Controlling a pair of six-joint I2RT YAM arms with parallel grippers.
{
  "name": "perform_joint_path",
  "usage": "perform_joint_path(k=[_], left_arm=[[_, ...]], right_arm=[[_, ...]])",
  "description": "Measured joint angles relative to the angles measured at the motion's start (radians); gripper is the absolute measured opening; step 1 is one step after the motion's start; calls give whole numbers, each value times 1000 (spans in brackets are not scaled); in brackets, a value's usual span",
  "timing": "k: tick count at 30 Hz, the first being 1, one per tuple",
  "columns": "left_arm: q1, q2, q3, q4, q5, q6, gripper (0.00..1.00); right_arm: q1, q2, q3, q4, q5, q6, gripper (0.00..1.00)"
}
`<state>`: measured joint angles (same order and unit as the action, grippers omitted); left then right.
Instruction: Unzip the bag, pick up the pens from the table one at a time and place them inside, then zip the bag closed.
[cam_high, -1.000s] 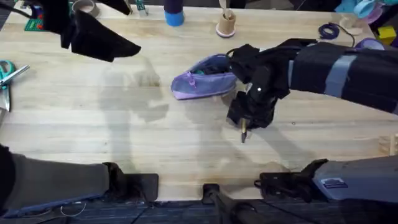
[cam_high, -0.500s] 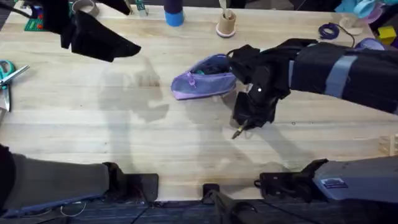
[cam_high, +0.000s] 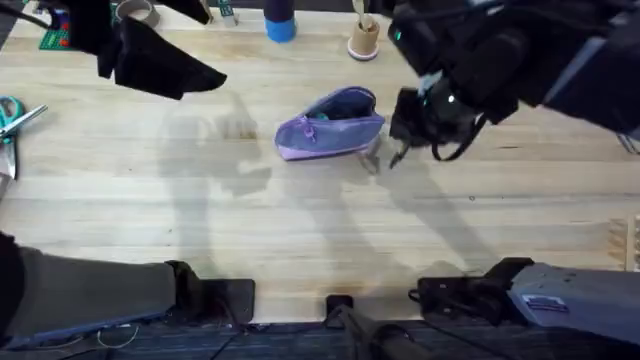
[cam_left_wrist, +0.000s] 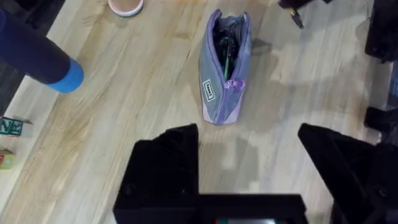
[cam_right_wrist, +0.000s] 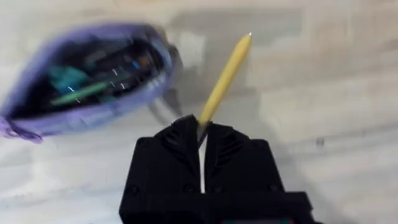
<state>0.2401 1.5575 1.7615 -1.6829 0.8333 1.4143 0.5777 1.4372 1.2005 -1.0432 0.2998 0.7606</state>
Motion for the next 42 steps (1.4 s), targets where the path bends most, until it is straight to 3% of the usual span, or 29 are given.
perform_joint_path(k=[5, 6, 8, 16, 22, 32, 42], left_arm=[[0, 0, 0, 0, 0, 0, 995], [0, 0, 0, 0, 0, 0, 995], [0, 0, 0, 0, 0, 0, 995], [0, 0, 0, 0, 0, 0, 995], [0, 0, 0, 0, 0, 0, 995], [0, 0, 0, 0, 0, 0, 995], [0, 0, 0, 4, 0, 0, 995]], right_arm=[[0, -3, 17, 121, 67, -137, 34], [0, -4, 17, 213, 83, -250, 33], [0, -3, 17, 270, 90, -332, 34], [0, -3, 17, 429, 101, -721, 34], [0, 1, 17, 436, 95, -1048, 34], [-1, 8, 17, 423, -98, -1529, 34], [-1, 40, 17, 346, -166, -2017, 34]])
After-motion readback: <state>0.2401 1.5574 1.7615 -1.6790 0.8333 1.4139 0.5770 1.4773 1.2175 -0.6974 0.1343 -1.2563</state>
